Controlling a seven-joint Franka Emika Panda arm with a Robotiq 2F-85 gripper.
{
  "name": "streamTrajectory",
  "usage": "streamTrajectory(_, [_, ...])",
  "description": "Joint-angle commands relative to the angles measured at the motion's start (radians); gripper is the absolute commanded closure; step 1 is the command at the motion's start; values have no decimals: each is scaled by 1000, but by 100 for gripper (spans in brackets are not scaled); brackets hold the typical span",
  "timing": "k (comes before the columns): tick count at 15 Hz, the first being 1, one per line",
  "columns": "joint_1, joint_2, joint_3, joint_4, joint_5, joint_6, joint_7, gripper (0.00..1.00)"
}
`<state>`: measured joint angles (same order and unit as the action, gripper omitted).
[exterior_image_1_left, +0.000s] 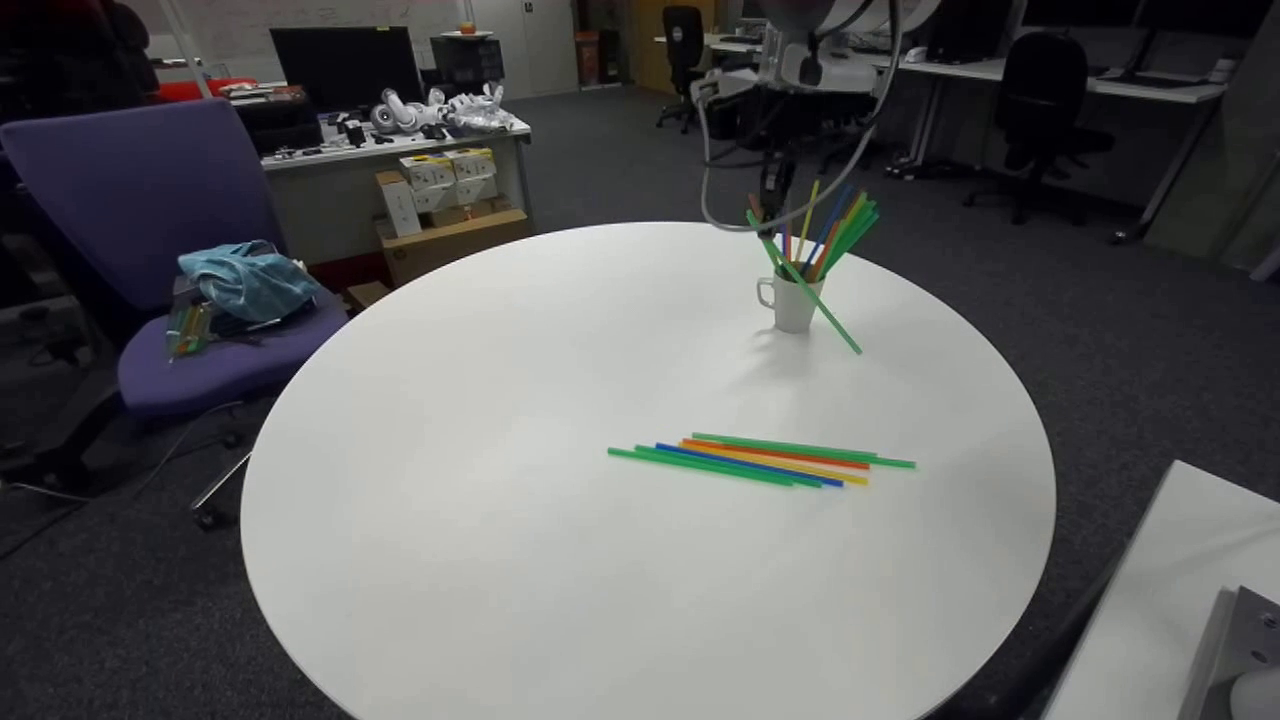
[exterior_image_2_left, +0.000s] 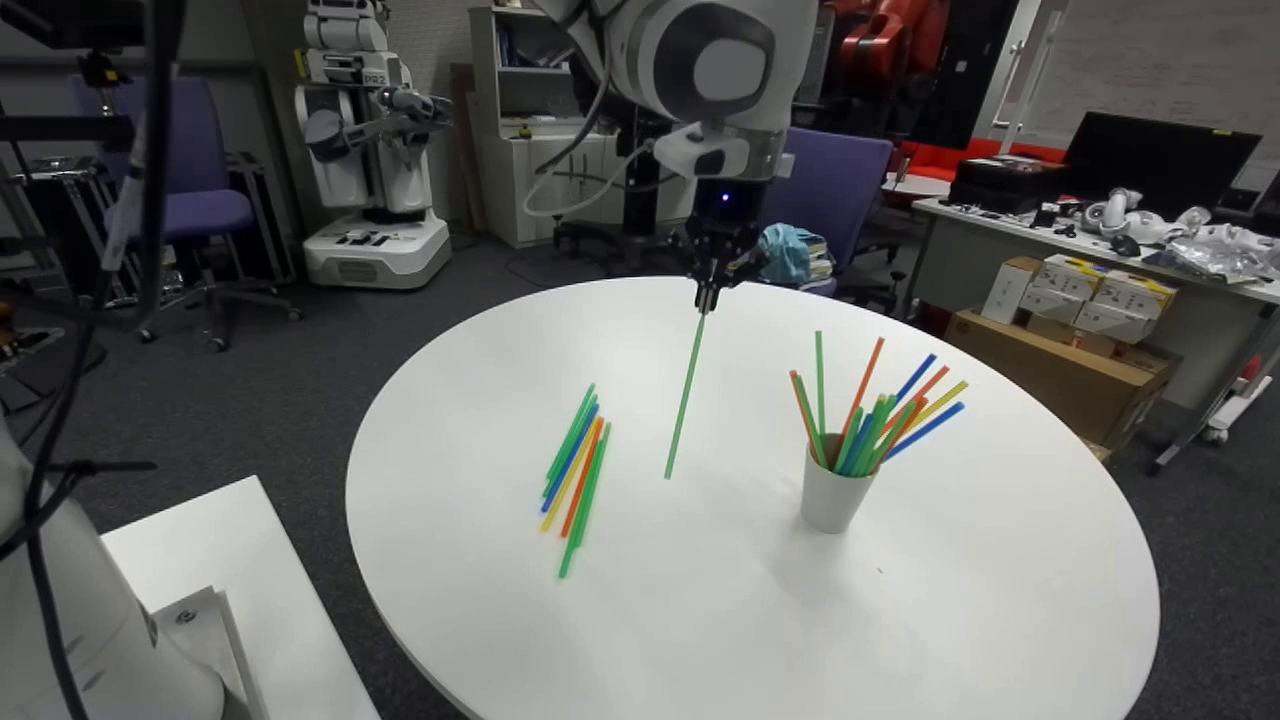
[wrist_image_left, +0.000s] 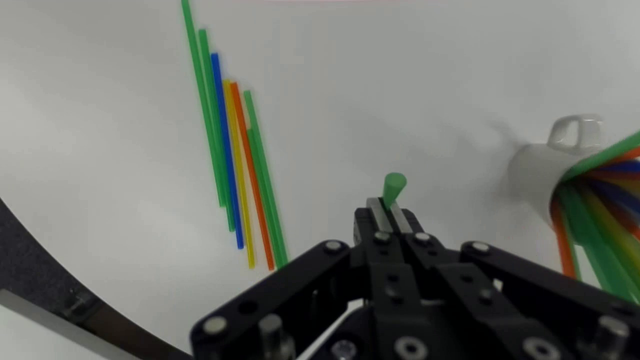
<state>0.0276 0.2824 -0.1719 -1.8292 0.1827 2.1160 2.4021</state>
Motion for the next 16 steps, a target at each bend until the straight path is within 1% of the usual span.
streamTrajectory(1, [1,108,46,64,-60,-77,3,100])
streamTrajectory(7, [7,229,87,97,-51,-92,-32,100])
streamTrajectory(16, [10,339,85,175,-54,-161,-48,100])
